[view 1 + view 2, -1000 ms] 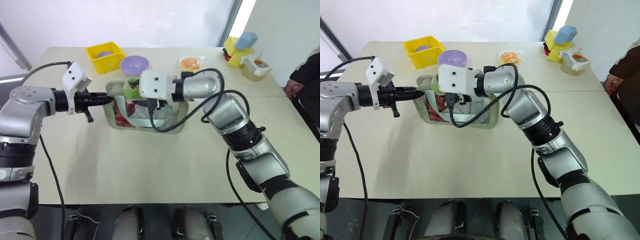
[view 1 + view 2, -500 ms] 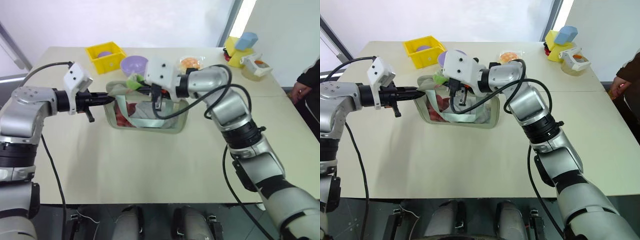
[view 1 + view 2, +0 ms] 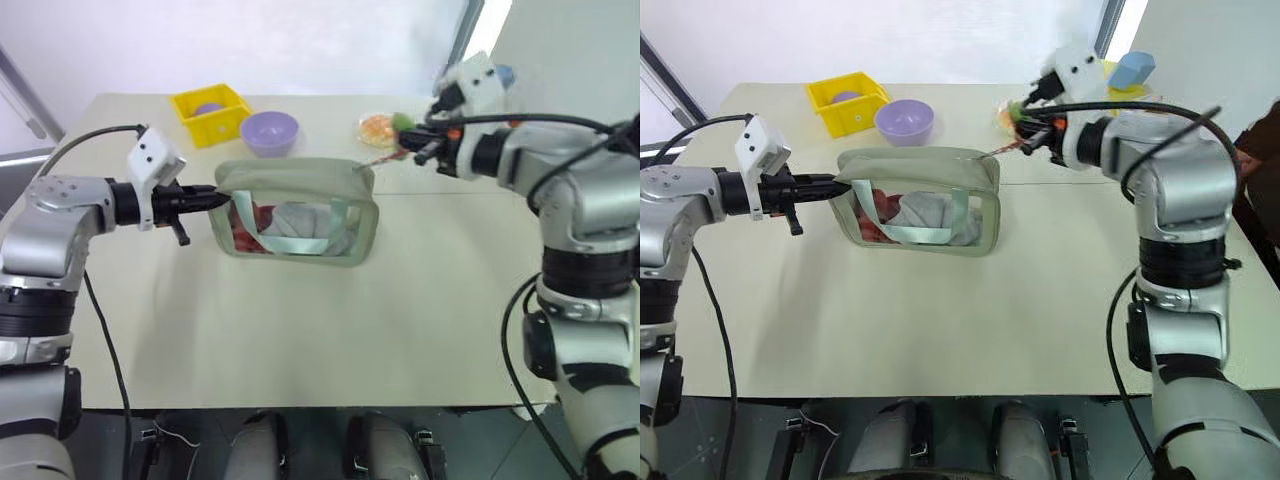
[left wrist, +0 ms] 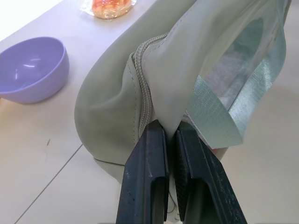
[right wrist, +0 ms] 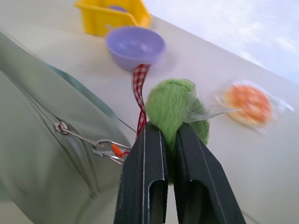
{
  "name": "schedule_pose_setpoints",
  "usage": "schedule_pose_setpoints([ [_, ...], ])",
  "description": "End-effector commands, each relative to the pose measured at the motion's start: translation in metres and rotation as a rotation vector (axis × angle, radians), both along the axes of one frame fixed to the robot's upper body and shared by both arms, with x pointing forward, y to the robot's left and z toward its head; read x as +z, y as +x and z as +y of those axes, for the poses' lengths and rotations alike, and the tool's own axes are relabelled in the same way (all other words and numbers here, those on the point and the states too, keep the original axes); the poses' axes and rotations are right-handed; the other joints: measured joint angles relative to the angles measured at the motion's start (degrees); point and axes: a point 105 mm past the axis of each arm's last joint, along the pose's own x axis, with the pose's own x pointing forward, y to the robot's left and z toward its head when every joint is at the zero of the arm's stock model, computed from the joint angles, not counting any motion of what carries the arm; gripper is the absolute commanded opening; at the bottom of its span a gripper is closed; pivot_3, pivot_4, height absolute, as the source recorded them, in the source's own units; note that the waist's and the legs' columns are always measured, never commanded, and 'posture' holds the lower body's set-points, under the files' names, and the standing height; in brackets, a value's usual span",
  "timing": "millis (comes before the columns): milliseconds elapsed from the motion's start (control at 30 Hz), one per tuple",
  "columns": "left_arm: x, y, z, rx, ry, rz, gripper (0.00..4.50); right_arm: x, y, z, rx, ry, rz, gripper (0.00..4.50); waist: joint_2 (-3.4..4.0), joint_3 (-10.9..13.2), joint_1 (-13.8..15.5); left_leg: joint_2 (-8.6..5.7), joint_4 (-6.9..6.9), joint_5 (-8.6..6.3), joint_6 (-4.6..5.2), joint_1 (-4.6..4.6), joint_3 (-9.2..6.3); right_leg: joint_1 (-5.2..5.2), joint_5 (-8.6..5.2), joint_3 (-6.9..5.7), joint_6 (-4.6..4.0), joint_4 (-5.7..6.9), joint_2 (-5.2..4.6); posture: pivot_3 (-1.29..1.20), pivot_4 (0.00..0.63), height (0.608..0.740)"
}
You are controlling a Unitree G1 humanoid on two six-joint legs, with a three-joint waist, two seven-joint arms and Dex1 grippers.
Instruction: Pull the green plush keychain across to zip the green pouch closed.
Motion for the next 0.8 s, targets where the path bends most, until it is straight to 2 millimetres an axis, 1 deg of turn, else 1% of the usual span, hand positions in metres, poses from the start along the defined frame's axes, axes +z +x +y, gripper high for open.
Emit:
schedule_pose_setpoints([
  [33,0.001,-0.002,0.002,0.010,0.003,-0.006,0.09,0.006,-0.007,-0.023,-0.115,-0.028,-0.070,0.08,0.00,0.0,0.1,0.00,0.00,0.00,0.00,-0.01,0.00,0.00,0.00,0.00,0.00,-0.02,0.00,0.00,0.150,0.739],
  [100,0.000,-0.002,0.000,0.009,-0.002,-0.002,0.09,-0.010,-0.005,-0.026,-0.146,-0.029,-0.047,0.08,-0.01,0.0,0.2,-0.01,0.02,0.00,0.01,-0.02,0.01,0.01,0.00,0.01,0.00,-0.04,-0.01,0.00,0.150,0.739],
  [133,0.000,-0.001,-0.001,0.008,-0.006,0.000,0.09,-0.023,-0.003,-0.024,-0.155,-0.014,-0.023,0.08,-0.01,0.0,0.2,-0.01,0.02,0.00,0.01,-0.02,0.00,0.03,0.00,0.00,0.00,-0.05,-0.01,0.00,0.150,0.739],
  [200,0.000,-0.001,-0.003,0.006,-0.013,0.001,0.09,-0.042,-0.001,-0.013,-0.138,0.038,0.012,0.08,-0.03,0.0,0.2,-0.01,0.02,0.00,0.01,-0.01,0.00,0.03,0.00,0.00,0.00,-0.04,0.00,0.00,0.150,0.739],
  [267,-0.001,0.000,-0.004,0.005,-0.019,0.003,0.09,-0.054,0.001,-0.005,-0.131,0.121,0.040,0.08,-0.02,0.0,0.2,-0.01,0.02,0.00,0.00,0.00,0.01,0.02,0.00,0.00,0.00,-0.02,0.00,0.00,0.150,0.739],
  [333,-0.001,0.000,-0.007,0.002,-0.025,0.006,0.09,-0.084,0.002,0.010,-0.116,0.174,0.119,0.08,-0.02,0.0,0.2,-0.01,0.02,0.00,0.00,-0.01,0.01,0.01,0.00,0.00,0.00,-0.01,0.00,0.00,0.150,0.739],
  [400,-0.002,0.000,-0.009,-0.001,-0.026,0.007,0.09,-0.112,0.002,0.020,-0.116,0.181,0.177,0.08,-0.04,0.0,0.3,0.00,0.02,0.00,0.00,0.00,-0.03,0.06,0.00,-0.02,0.00,-0.03,0.01,0.00,0.150,0.739],
  [500,-0.001,-0.001,-0.009,0.002,-0.026,0.005,0.09,-0.135,-0.002,0.026,-0.100,0.138,0.214,0.08,-0.03,0.0,0.4,-0.04,0.04,-0.01,0.01,-0.01,-0.04,0.09,0.00,-0.01,0.01,-0.07,-0.01,0.00,0.150,0.739],
  [567,-0.001,-0.002,-0.008,0.005,-0.027,0.005,0.09,-0.145,-0.003,0.026,-0.093,0.098,0.224,0.08,-0.03,0.0,0.2,-0.05,0.04,-0.01,0.02,-0.01,-0.05,0.09,0.00,-0.01,0.00,-0.06,-0.03,0.00,0.150,0.739],
  [700,-0.002,-0.002,-0.009,0.008,-0.028,0.003,0.09,-0.154,-0.002,0.023,-0.081,0.048,0.228,0.08,-0.03,0.0,0.1,-0.03,0.03,0.00,0.01,0.03,-0.08,0.10,0.00,-0.01,0.00,-0.04,0.00,0.00,0.150,0.739],
  [767,-0.003,-0.003,-0.010,0.007,-0.024,0.001,0.09,-0.147,0.001,0.022,-0.071,0.062,0.210,0.08,-0.04,0.0,0.2,-0.03,0.03,0.00,0.01,0.03,-0.08,0.12,0.00,-0.01,0.01,-0.06,0.00,0.00,0.150,0.739],
  [800,-0.001,-0.003,-0.010,0.011,-0.029,-0.011,0.09,-0.138,0.003,0.021,-0.068,0.085,0.196,0.08,-0.03,0.0,0.2,-0.03,0.03,0.00,0.01,0.04,-0.08,0.13,0.00,-0.01,0.00,-0.06,0.00,0.00,0.150,0.739],
])
